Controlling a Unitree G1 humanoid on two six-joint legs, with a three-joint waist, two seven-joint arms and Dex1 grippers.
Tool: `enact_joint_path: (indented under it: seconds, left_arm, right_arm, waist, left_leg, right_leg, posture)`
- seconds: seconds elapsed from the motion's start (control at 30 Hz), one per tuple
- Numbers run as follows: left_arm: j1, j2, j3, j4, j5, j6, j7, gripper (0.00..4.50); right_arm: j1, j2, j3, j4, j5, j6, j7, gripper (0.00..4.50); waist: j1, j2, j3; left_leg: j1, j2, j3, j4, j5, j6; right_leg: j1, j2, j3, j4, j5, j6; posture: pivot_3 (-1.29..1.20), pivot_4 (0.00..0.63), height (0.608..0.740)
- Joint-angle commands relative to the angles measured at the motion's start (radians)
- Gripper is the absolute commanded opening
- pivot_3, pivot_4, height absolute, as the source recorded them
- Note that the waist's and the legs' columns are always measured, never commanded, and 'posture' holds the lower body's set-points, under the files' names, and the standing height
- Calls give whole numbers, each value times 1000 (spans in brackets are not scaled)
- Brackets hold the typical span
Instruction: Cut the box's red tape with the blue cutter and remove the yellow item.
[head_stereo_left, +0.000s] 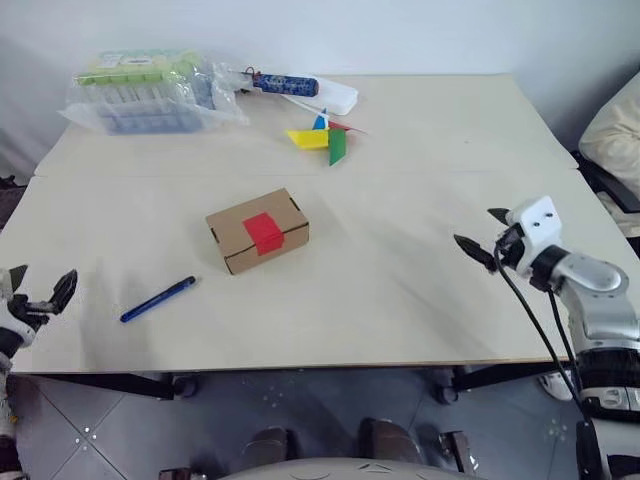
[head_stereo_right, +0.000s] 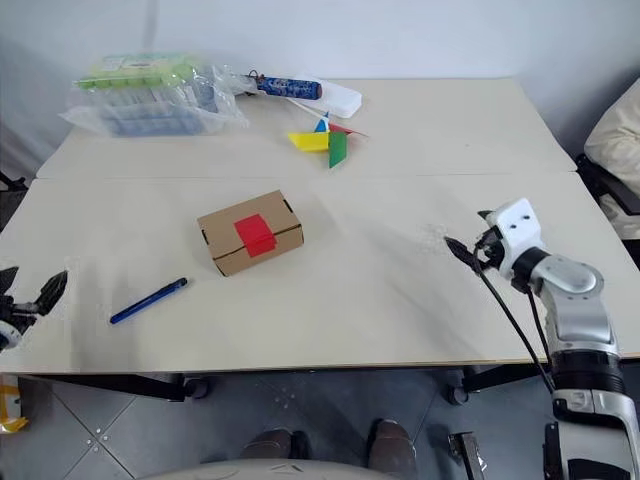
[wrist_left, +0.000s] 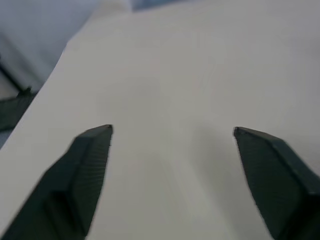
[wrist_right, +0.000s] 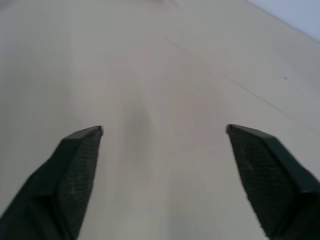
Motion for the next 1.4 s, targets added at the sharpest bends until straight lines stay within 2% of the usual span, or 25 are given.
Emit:
enact_joint_path:
  seconds: [0.03,0.13,0.3,0.53,0.73,0.9,1.13,1.4]
  left_arm:
    - [-42,42,-33,14,-19,15,-83,2644]
    - [-180,70,-127,78,-23,75,-203,1726]
    - [-385,71,-243,251,37,30,-296,96]
    - [-632,1,-359,504,140,-93,-280,18]
    - [-746,-77,-432,637,204,-126,-272,18]
    - [-805,-118,-473,704,243,-130,-291,18]
    - [-864,-191,-511,691,243,-88,-469,18]
    - [-859,-204,-579,575,246,52,-671,18]
  right_arm:
    - [-64,27,27,-31,13,47,2,2817]
    - [-186,95,108,26,-10,119,22,1822]
    - [-322,167,188,163,-58,176,21,11]
    - [-457,310,234,341,-112,159,-56,0]
    - [-533,423,225,480,-143,101,-146,0]
    - [-583,485,234,570,-162,85,-162,0]
    - [-633,549,238,545,-145,118,-66,0]
    - [-686,577,227,546,-134,125,-37,0]
  waist:
    - [0,0,0]
    - [0,0,0]
    - [2,0,0]
    - [-7,0,0]
    - [-25,0,0]
    - [-32,0,0]
    - [-32,0,0]
    - [-33,0,0]
  left_leg:
    - [0,0,0,0,0,0]
    - [0,-1,0,1,0,0]
    - [-3,-2,-1,5,0,0]
    - [-5,-4,-1,5,0,0]
    - [-5,-5,-1,6,0,0]
    - [-5,-5,-2,6,0,0]
    - [-6,-5,-2,7,0,0]
    - [-7,-5,-3,7,0,0]
  right_leg:
    - [0,0,0,0,0,0]
    - [0,0,0,1,0,0]
    - [-1,1,-1,4,0,0]
    - [-2,2,-5,5,0,0]
    - [-2,2,-5,8,0,0]
    - [-2,2,-6,11,0,0]
    - [-3,2,-5,12,0,0]
    - [-3,2,-5,12,0,0]
  posture:
    - [0,150,740]
    - [0,150,740]
    - [0,150,740]
    - [0,150,740]
    - [0,150,740]
    - [0,150,740]
    - [0,150,740]
    - [0,150,740]
